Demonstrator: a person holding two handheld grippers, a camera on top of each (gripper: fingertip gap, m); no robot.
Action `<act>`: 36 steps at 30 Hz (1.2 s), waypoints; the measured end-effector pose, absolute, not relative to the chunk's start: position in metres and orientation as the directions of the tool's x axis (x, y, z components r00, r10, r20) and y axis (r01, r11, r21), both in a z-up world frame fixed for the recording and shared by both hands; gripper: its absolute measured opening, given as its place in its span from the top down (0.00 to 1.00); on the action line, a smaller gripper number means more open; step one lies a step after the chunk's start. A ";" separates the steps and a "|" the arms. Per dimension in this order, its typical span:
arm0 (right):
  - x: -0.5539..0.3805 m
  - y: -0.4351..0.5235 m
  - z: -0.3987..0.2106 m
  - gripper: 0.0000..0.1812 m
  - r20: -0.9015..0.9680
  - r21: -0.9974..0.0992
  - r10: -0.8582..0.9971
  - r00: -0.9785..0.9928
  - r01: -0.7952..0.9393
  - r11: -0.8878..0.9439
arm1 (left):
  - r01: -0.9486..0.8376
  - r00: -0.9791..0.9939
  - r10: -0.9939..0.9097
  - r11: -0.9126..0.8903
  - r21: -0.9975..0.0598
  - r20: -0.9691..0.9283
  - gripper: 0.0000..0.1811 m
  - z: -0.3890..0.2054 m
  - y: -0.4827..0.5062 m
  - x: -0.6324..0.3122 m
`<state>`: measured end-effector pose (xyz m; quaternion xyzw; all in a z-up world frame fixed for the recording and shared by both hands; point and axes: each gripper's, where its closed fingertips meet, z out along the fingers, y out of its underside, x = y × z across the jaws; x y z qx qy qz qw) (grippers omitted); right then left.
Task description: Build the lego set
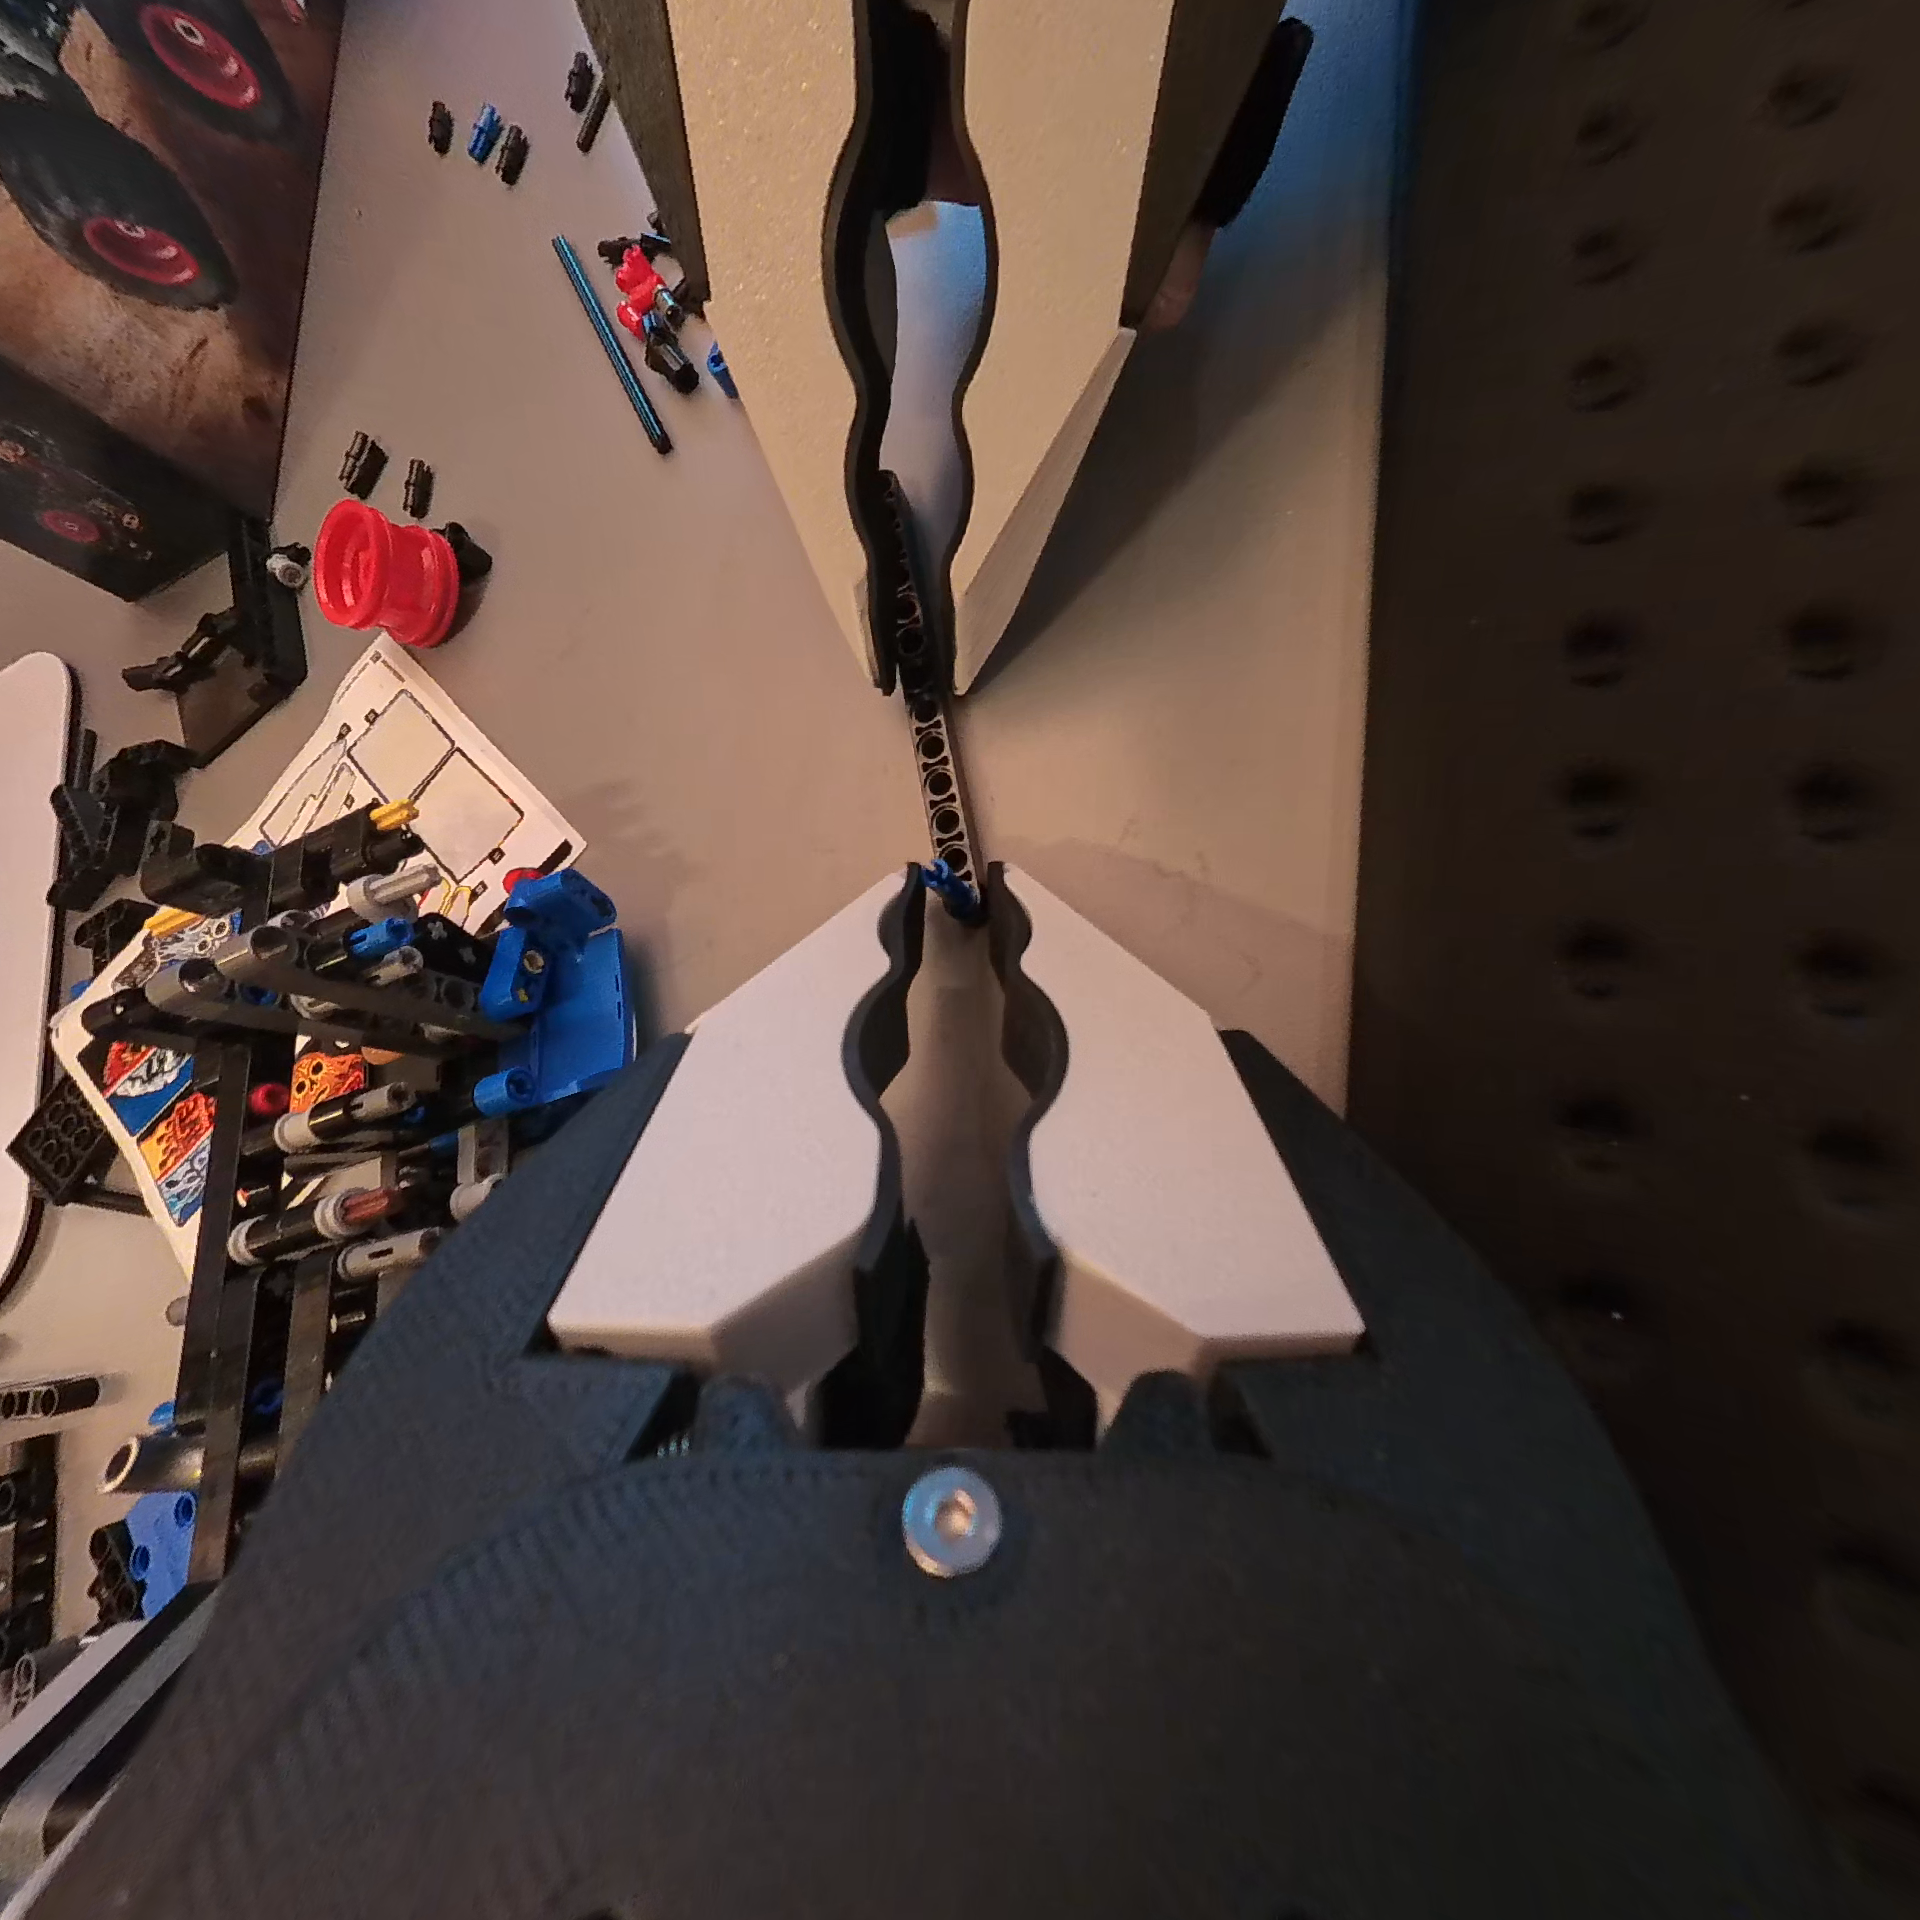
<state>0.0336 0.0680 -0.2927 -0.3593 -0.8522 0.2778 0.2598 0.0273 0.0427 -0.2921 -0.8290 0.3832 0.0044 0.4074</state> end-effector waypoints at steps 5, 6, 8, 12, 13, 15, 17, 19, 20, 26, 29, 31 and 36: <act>0.034 0.068 -0.293 0.95 0.243 -0.659 0.756 -0.607 0.468 0.588 | -0.638 0.708 -0.630 -0.377 -0.671 -0.319 0.94 -0.292 0.042 0.025; 0.034 0.068 -0.293 0.95 0.243 -0.660 0.756 -0.608 0.468 0.588 | -0.638 0.708 -0.630 -0.377 -0.671 -0.320 0.94 -0.292 0.042 0.024; 0.034 0.068 -0.293 0.95 0.242 -0.659 0.756 -0.608 0.469 0.588 | -0.637 0.709 -0.629 -0.379 -0.671 -0.318 0.94 -0.293 0.042 0.023; 0.036 0.072 -0.292 0.93 0.231 -0.660 0.766 -0.600 0.482 0.576 | -0.638 0.711 -0.626 -0.383 -0.668 -0.320 0.94 -0.293 0.042 0.019; 0.037 0.072 -0.292 0.93 0.226 -0.660 0.769 -0.598 0.486 0.572 | -0.638 0.711 -0.626 -0.383 -0.668 -0.321 0.94 -0.293 0.041 0.018; 0.038 0.073 -0.292 0.92 0.223 -0.660 0.771 -0.597 0.489 0.570 | -0.638 0.712 -0.625 -0.385 -0.667 -0.319 0.94 -0.292 0.040 0.018; 0.039 0.073 -0.290 0.92 0.221 -0.665 0.770 -0.598 0.485 0.567 | -0.635 0.713 -0.627 -0.387 -0.669 -0.315 0.94 -0.293 0.040 0.017; 0.038 0.072 -0.287 0.92 0.221 -0.676 0.772 -0.596 0.478 0.562 | -0.632 0.715 -0.627 -0.390 -0.670 -0.310 0.93 -0.293 0.039 0.016; 0.038 0.070 -0.284 0.92 0.217 -0.688 0.771 -0.598 0.467 0.556 | -0.631 0.715 -0.627 -0.390 -0.670 -0.309 0.93 -0.292 0.040 0.016; 0.032 0.047 -0.271 0.94 0.193 -0.743 0.751 -0.632 0.406 0.533 | -0.623 0.719 -0.628 -0.394 -0.676 -0.296 0.94 -0.292 0.039 0.018; 0.027 0.031 -0.269 0.93 0.191 -0.755 0.728 -0.658 0.376 0.538 | -0.620 0.719 -0.630 -0.394 -0.679 -0.292 0.94 -0.292 0.039 0.018; 0.026 0.026 -0.276 0.90 0.182 -0.737 0.716 -0.674 0.389 0.553 | -0.619 0.719 -0.631 -0.393 -0.679 -0.290 0.94 -0.292 0.039 0.019; 0.028 0.025 -0.285 0.86 0.150 -0.715 0.714 -0.684 0.423 0.556 | -0.618 0.720 -0.632 -0.394 -0.680 -0.288 0.95 -0.293 0.039 0.019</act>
